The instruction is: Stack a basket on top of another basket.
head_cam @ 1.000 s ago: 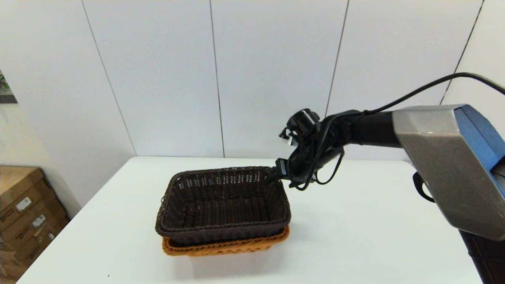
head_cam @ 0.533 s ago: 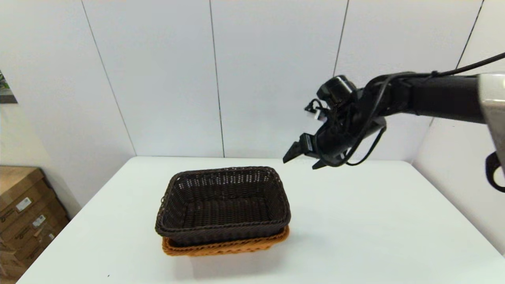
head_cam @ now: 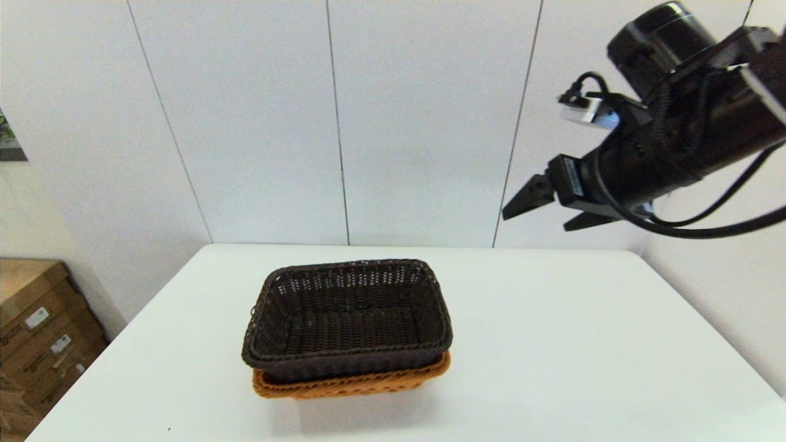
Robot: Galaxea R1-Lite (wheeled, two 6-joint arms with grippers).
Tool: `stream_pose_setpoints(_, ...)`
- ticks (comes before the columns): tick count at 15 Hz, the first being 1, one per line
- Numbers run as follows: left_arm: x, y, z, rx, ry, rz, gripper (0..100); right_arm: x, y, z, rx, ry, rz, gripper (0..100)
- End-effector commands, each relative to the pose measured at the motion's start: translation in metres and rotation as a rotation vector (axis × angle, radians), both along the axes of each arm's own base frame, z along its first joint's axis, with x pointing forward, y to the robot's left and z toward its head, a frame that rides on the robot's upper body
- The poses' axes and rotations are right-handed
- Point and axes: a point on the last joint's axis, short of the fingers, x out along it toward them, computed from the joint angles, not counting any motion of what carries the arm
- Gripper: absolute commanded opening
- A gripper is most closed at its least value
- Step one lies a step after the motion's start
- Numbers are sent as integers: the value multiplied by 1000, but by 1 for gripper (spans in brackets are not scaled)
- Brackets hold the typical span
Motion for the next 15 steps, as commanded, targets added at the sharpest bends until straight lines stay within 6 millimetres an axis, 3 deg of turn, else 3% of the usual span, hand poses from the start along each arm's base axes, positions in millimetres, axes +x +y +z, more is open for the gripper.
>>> stream_pose_setpoints(1,0,0,0,-1,1,0,100,-110,-56,8,-51,-56,-143,100)
stream_pose_setpoints(5,0,0,0,-1,1,0,100,-201,-92,-14,-13,-129,-184,100)
stream_pose_setpoints(8,0,0,0,-1,-1,0,100,-261,-111,-45,29,-198,-245,100)
stream_pose_setpoints(11,0,0,0,1,1,0,100,-300,-117,-76,68,-260,-262,100)
stream_pose_setpoints(15,0,0,0,-1,1,0,100,-332,-114,-107,33,-349,-324,100)
